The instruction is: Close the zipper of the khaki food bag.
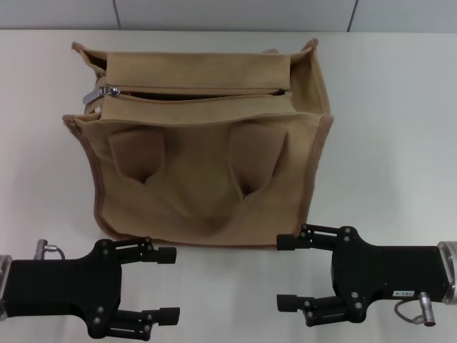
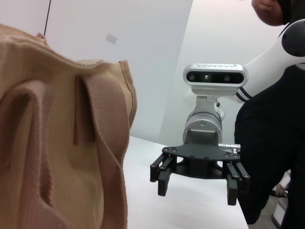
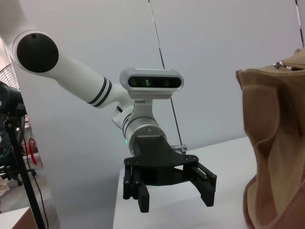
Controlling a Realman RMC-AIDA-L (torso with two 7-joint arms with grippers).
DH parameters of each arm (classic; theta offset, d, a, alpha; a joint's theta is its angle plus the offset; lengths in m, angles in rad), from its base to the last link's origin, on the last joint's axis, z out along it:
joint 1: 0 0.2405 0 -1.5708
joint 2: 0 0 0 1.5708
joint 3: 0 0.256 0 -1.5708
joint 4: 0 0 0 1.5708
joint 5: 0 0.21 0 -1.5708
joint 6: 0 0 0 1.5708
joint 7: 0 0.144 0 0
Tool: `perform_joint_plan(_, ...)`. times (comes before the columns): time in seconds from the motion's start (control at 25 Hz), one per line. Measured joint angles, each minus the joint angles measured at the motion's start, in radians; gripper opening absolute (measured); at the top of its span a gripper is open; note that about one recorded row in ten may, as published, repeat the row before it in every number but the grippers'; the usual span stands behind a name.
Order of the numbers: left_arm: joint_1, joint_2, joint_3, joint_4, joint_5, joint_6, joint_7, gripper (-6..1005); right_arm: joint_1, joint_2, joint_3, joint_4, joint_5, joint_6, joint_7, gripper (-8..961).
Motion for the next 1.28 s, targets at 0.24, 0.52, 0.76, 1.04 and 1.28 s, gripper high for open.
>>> perform_joint_plan(0.24, 0.0, 0.0, -0.002, 0.0, 0.0, -0.001, 0.001, 830, 0.0, 0.0, 0.0, 0.0, 0.0, 0.0, 0.002, 826)
perform_joint_plan(0.52, 0.0, -0.001, -0.008, 0.0, -0.004, 0.01, 0.001, 826, 0.0, 0.0, 0.0, 0.0, 0.0, 0.0, 0.002, 826)
perform_joint_plan(0.76, -0.008, -0.029, -0.117, 0.0, -0.006, 0.132, 0.082, 822, 0.0, -0.002, 0.001, 0.0, 0.001, 0.009, 0.002, 827)
perform_joint_plan(1.04, -0.006, -0.088, -0.25, 0.013, -0.115, 0.202, 0.187, 816, -0.001, -0.002, 0.002, 0.0, 0.001, 0.015, 0.002, 827)
perform_joint_plan(1.28, 0.051, -0.125, -0.249, 0.008, -0.478, 0.204, 0.196, 812, -0.005, -0.001, 0.006, 0.0, 0.001, 0.015, 0.004, 827)
